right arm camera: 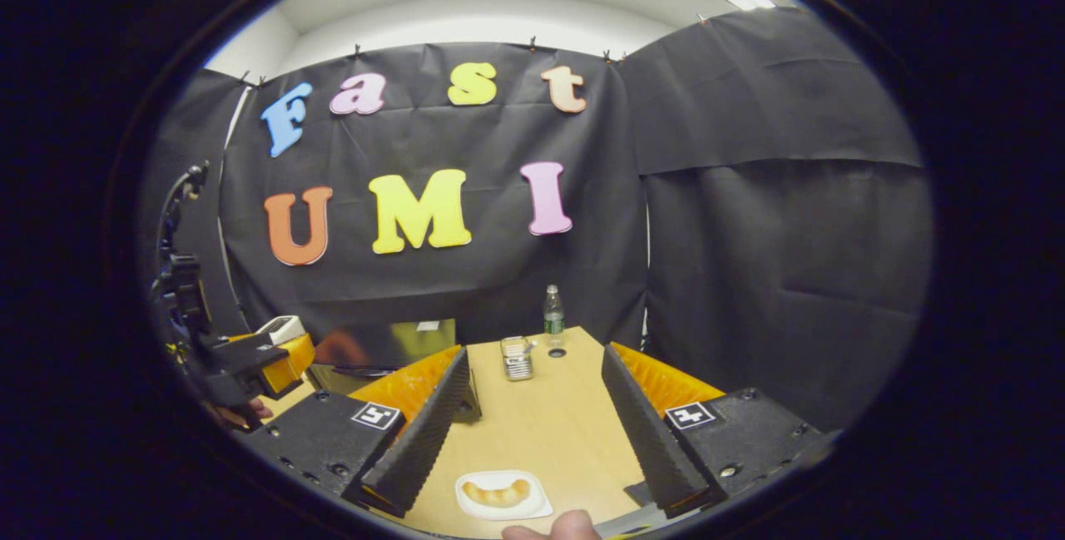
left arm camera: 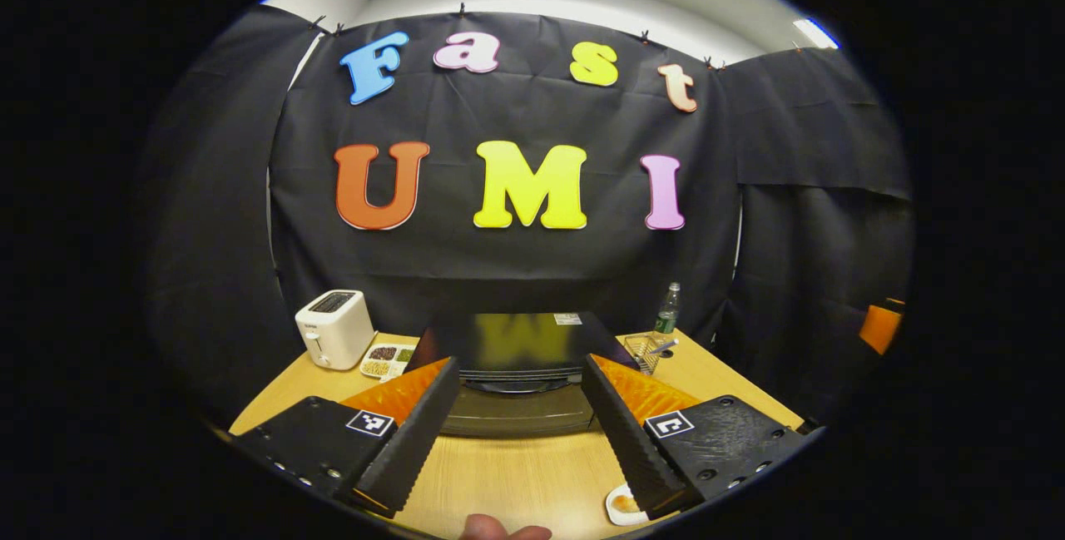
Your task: Open the electric oven with the left hand, put the food in, and close the electric oven.
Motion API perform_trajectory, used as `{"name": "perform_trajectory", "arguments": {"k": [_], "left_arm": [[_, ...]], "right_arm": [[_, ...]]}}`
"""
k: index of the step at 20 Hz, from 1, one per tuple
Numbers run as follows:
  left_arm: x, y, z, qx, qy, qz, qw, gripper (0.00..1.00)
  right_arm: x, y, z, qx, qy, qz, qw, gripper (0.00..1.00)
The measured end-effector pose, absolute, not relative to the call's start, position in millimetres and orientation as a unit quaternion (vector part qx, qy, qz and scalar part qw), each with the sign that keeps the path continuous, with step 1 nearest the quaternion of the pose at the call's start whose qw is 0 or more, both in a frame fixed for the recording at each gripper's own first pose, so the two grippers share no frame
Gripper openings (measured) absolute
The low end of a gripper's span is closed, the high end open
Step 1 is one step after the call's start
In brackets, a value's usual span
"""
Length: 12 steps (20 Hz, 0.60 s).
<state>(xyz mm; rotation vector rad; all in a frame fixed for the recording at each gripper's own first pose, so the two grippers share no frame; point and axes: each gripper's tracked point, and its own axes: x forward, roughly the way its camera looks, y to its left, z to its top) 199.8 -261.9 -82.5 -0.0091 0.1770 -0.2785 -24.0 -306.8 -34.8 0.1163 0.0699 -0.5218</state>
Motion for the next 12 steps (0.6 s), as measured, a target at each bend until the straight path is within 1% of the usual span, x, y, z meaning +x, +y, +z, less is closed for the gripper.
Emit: {"name": "perform_trajectory", "arguments": {"k": [3,6,12], "left_arm": [[247.2,-278.2,-106.5,0.0,0.099,-0.116,0.988,0.94],[281.3,-295.7,-130.6,0.021,0.116,-0.121,0.986,0.95],[310.9,-305.5,-172.5,0.038,0.153,-0.115,0.981,0.95]], "right_arm": [[-15.3,-333.4,-53.8,0.066,0.051,-0.266,0.96,1.0],[-12.2,-352.5,-62.5,0.069,0.061,-0.275,0.957,1.0],[-15.3,-376.4,-81.0,0.066,0.09,-0.289,0.951,1.0]]}}
